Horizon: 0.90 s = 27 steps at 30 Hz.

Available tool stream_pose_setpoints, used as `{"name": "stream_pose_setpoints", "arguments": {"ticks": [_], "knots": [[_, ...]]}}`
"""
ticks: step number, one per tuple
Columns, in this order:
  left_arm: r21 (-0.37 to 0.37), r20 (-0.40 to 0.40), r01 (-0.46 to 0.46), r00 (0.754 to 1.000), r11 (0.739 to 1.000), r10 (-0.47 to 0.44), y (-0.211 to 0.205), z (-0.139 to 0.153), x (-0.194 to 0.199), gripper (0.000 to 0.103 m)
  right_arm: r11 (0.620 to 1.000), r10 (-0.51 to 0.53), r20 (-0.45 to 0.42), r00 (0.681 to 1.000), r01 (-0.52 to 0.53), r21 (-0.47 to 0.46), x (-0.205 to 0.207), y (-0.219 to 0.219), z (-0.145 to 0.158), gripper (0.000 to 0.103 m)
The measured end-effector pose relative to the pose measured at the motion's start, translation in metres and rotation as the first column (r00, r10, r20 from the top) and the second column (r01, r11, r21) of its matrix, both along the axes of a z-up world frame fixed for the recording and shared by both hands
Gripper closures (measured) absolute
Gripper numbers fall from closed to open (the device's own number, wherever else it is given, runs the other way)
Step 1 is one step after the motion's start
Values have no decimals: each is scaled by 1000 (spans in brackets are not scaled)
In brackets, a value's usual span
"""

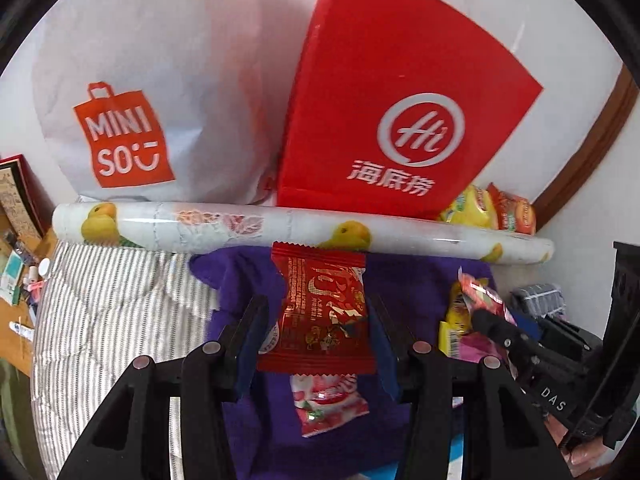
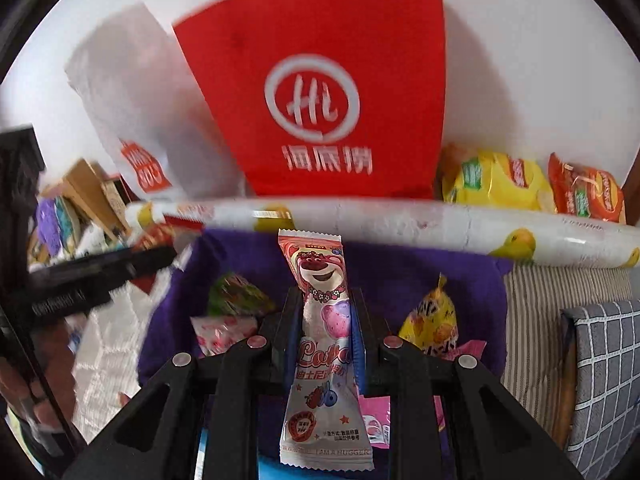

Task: Organize snacks
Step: 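Carry red packet in left tool and candy stick in right tool over towel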

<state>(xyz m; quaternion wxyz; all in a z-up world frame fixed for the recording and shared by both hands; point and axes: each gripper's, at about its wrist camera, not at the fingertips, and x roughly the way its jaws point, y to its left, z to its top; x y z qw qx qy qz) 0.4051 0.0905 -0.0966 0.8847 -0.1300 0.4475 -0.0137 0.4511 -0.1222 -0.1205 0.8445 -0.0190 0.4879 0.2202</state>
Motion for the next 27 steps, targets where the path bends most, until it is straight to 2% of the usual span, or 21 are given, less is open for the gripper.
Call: {"name": "stream_pose_setpoints", "arguments": {"ticks": [4,10,27], "knots": [[18,-20,-18,1000,1000,18,8,-7,5,56,1000,24,-55,998,-24,-7,5,6,-19,81],[-7,-55,-28,998,1000,27,16,-17,9,56,997,54,-111,992,-59,-40,6,21,-43,81],[-17,-75,-42,996,999,40,20,-23,12,56,986,100,-195,976,-123,-112,3,49,-77,80]]}}
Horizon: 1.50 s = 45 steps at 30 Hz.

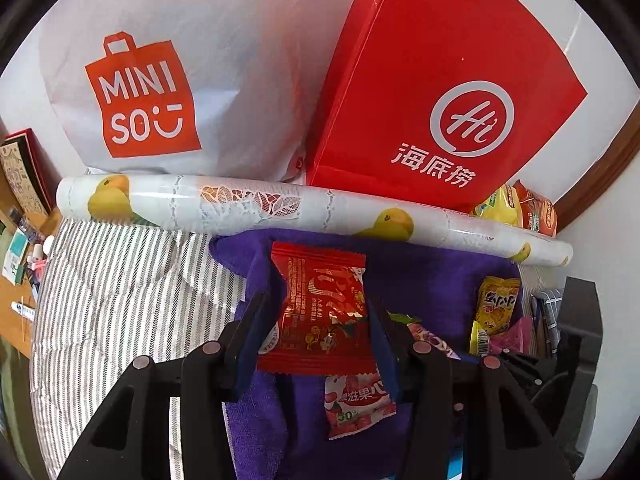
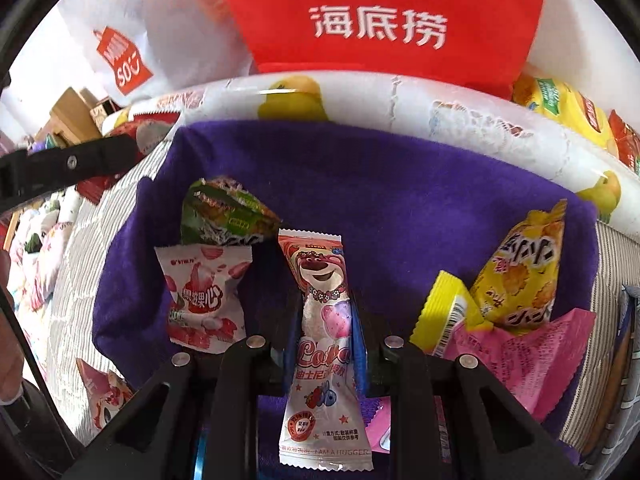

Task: Organize snacks
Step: 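Carry red packet in left tool and candy stick in right tool over towel, then open right tool to drop candy stick while left tool releases red packet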

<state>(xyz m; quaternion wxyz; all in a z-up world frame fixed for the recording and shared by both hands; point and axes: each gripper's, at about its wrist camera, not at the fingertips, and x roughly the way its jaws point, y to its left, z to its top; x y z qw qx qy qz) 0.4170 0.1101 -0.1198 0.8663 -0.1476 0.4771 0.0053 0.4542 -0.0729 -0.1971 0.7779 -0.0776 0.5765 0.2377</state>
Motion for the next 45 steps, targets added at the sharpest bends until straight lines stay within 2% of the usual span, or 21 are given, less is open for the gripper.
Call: {"name": "stream_pose_setpoints", "arguments": {"ticks": [9,11,13,15,18,22,30,42,45], "knots": [[8,-19,7,1000,1000,-7,-5,-6,2,56,999,14,-3,1000,-14,-29,-2,15,-10,78],[12,-25,5,1000,1000,-4,-5,-8,3,56,999,17,-14,1000,-18,-27,-2,17,-10,72],[16,-31,0,1000,1000,0,-5,-9,3,56,1000,22,-11,1000,-22,-18,-4,16,-6,60],[20,-42,-7,999,1000,8,-5,-11,4,56,1000,18,9,1000,-18,-10,-5,14,2,56],[21,-58,-20,998,1000,21,-3,-15,6,56,1000,7,50,999,-8,10,-7,10,18,54],[27,-80,-22,997,999,25,-6,-20,9,56,999,-40,142,989,34,39,-14,-1,44,42],[41,-113,-26,993,999,30,-9,-30,13,56,998,-58,232,971,51,37,-21,-14,75,40],[29,-145,-26,989,999,30,-8,-34,16,55,991,-125,285,950,106,79,-20,-27,91,39],[9,-156,-19,988,1000,20,-7,-34,17,48,988,-145,304,941,125,85,-21,-29,95,37]]}}
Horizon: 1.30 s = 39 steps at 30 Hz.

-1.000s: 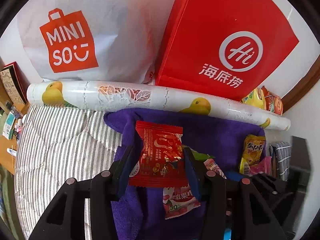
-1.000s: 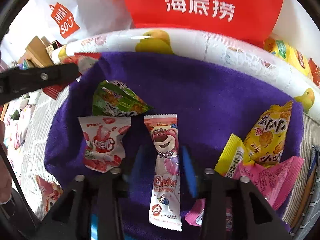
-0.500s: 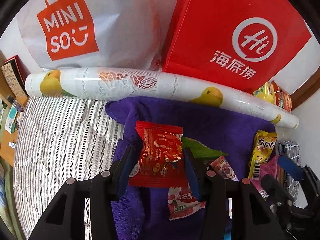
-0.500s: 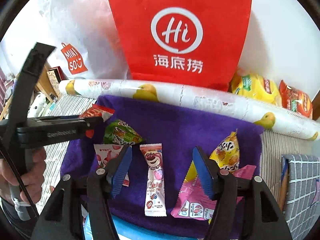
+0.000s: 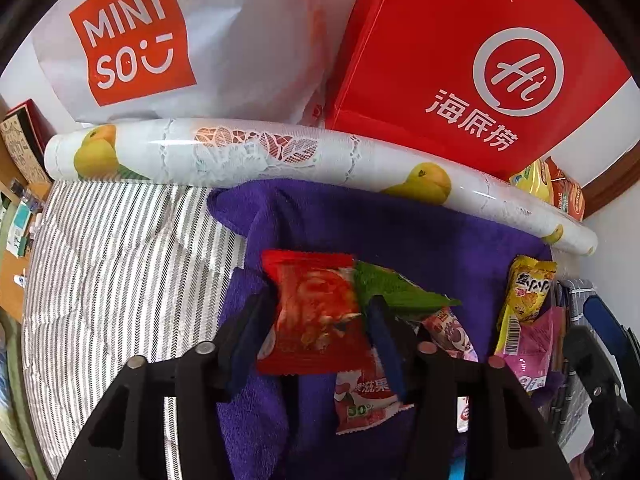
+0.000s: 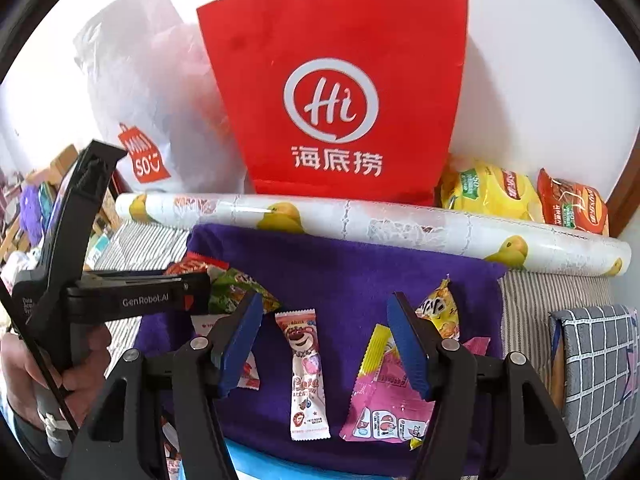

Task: Organize snacks
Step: 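Open right tool to drop candy stick while left tool releases red packet, then withdraw both tools from the towel toward the remaining snack pile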

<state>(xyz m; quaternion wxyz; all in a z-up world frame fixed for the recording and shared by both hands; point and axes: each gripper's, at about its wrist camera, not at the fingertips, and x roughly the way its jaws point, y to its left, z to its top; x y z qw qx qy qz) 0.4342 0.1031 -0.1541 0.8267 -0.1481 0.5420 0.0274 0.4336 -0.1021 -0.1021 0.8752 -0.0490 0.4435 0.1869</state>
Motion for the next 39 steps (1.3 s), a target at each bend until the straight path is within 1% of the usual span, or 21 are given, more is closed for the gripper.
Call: {"name": "stream_pose_setpoints", "arguments": {"ticks": [2,14,20,22,23,27,32,35,37,39], "knots": [[3,3,3,1000,1000,-3,-1,1,-1,46,1000,-16,19,1000,16,-2,-1,-2,2,34],[-3,52,35,998,999,-35,-5,19,-9,44,997,-66,56,996,64,45,-4,-14,16,34],[-3,88,58,994,998,-58,-7,31,-16,44,992,-114,132,985,107,62,-19,-24,36,33],[-3,101,64,993,998,-63,-7,35,-19,44,991,-129,149,980,121,62,-26,-30,41,30],[-6,107,69,992,998,-68,-8,38,-20,44,990,-134,152,979,127,56,-29,-32,42,29],[-11,134,86,987,996,-84,-12,48,-28,44,984,-178,164,970,177,23,-48,-49,52,29],[4,192,115,975,993,-113,-18,72,-44,44,972,-233,186,955,237,1,-85,-72,66,28],[4,217,128,968,992,-126,-23,86,-53,44,963,-267,190,945,271,6,-106,-86,73,27],[5,244,139,960,990,-136,-26,96,-64,44,959,-280,188,942,282,17,-122,-94,77,18],[14,266,139,954,990,-138,-28,104,-79,44,952,-303,187,934,307,9,-136,-100,79,15]]}}
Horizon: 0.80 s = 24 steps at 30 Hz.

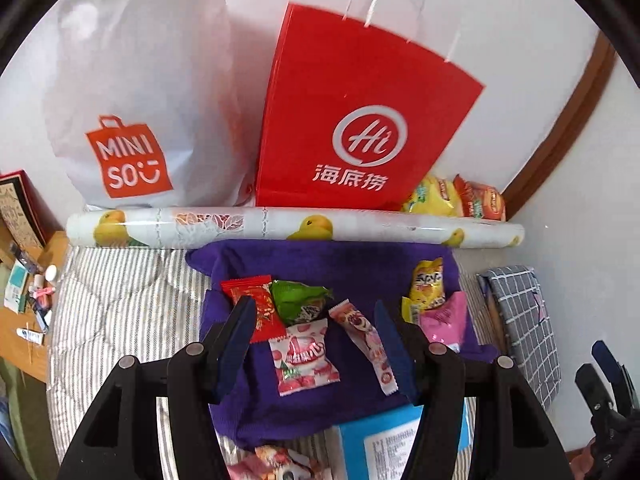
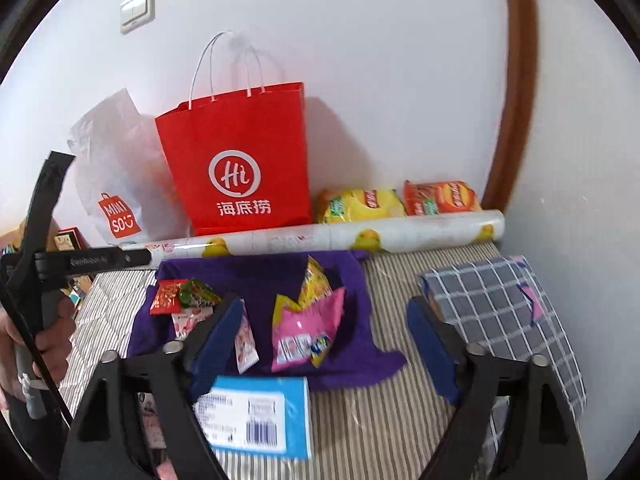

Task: Organize snacks
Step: 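Withdraw both tools from the towel toward the remaining snack pile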

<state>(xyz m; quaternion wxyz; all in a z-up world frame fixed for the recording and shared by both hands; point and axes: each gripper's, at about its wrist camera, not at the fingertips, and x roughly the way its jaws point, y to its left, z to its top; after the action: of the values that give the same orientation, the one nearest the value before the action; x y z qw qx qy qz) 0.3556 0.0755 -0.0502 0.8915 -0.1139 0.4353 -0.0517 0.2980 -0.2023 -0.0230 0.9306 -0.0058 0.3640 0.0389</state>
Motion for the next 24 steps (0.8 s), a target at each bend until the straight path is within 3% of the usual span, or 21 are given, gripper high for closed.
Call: {"name": "stream_pose_setpoints", "arguments": {"ticks": [5,11,17,21,24], "knots": [[55,35,-5,999,998,3,4,8,-38,44,1000,-18,-9,1000,18,-17,-27,-4,-4,15],[101,33,-31,999,994,28,20,-8,-87,44,999,-45,7,999,45,1,-58,5,-22,15],[94,-29,-65,997,993,68,38,-34,-121,44,997,67,-129,989,-63,35,-75,33,-59,15],[92,-46,-84,995,992,89,50,-48,-140,44,988,133,-219,967,-113,101,-87,60,-90,15],[98,-61,-89,994,991,95,56,-58,-151,43,987,149,-282,948,-126,97,-93,81,-111,16]]}}
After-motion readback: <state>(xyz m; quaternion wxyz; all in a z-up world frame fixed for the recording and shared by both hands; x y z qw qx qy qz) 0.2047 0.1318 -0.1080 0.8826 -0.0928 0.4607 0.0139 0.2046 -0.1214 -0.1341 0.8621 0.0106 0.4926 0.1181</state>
